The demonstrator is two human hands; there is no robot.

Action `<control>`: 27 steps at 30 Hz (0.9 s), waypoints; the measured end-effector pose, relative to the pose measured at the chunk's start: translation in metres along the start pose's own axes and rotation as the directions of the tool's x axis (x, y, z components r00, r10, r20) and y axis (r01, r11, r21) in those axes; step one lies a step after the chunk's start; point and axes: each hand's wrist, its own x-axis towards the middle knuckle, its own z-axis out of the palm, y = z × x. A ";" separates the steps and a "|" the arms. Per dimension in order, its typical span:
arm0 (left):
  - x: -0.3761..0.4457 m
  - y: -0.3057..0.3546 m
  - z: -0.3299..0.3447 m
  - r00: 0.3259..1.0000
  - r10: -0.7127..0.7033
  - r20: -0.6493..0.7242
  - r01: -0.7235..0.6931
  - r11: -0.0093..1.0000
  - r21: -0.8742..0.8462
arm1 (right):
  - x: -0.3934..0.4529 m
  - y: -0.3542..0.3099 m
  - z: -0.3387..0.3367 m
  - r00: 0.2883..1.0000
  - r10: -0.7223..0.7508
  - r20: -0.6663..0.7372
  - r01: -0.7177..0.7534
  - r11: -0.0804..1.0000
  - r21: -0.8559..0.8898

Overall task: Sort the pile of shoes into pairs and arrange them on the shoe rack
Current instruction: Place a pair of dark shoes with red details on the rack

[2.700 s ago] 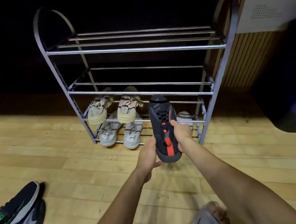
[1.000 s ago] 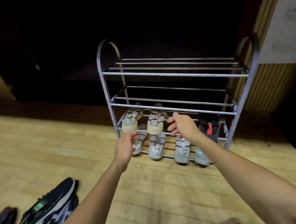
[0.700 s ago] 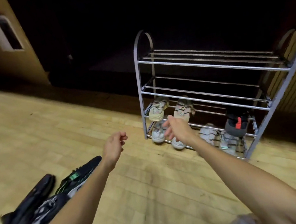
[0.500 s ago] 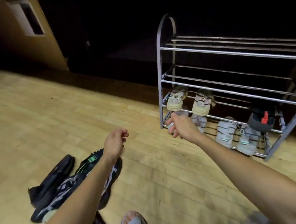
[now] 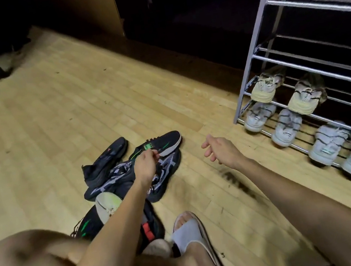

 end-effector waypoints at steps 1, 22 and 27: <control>0.000 -0.010 -0.006 0.999 -0.038 -0.032 0.037 0.999 -0.008 | 0.001 0.002 0.007 1.000 0.008 0.025 -0.008 1.000 -0.016; -0.027 -0.120 -0.035 0.928 -0.371 -0.039 0.313 0.718 0.622 | 0.002 0.050 0.104 0.945 0.128 0.300 -0.084 0.984 -0.155; -0.033 -0.121 -0.027 0.906 -0.423 0.012 0.323 0.710 0.626 | -0.002 0.052 0.106 0.942 0.138 0.306 -0.091 0.982 -0.163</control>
